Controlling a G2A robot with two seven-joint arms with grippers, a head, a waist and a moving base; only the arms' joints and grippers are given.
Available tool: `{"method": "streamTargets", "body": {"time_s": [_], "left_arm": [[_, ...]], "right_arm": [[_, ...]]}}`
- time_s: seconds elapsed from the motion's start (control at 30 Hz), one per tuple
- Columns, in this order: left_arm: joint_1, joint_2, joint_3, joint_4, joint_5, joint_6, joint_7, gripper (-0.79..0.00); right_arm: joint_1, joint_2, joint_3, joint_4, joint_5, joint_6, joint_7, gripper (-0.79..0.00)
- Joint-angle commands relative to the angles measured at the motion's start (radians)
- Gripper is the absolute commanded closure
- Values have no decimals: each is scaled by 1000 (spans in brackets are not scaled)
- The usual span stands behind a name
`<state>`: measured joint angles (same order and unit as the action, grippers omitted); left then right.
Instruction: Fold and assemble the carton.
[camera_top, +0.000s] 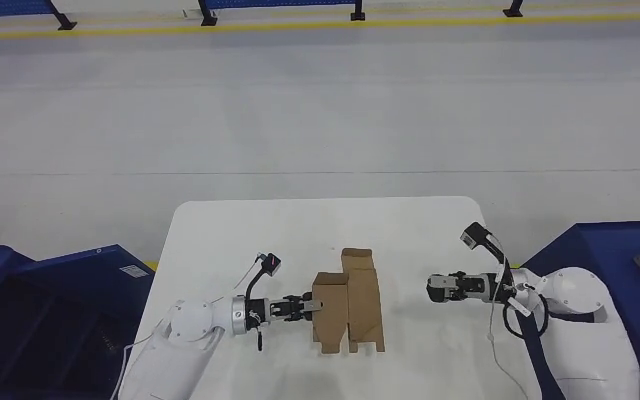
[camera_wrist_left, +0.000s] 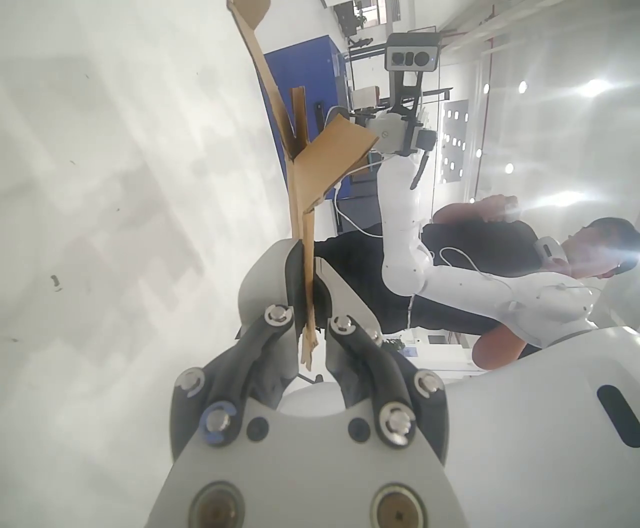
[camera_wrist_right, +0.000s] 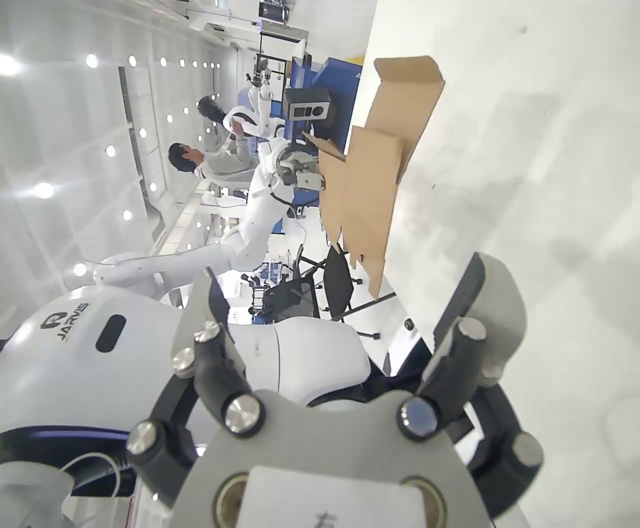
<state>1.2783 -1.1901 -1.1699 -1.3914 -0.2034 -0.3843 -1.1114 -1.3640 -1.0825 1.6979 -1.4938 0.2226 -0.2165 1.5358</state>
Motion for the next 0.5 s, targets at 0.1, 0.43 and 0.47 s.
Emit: {"method": "streamTargets", "body": {"time_s": [0.1,0.43,0.47], "left_arm": [[3,-7,3,-6,-113,25,52,0],[-17,-20,50,-15,-211,42,90,0],[-19,-21,57,-14,-212,47,95,0]], "right_arm": [[-8,-4,-15,10,72,43,-26,-785],[17,-17,-137,77,224,22,-68,-785],[21,-19,-152,82,215,7,-88,-785]]}}
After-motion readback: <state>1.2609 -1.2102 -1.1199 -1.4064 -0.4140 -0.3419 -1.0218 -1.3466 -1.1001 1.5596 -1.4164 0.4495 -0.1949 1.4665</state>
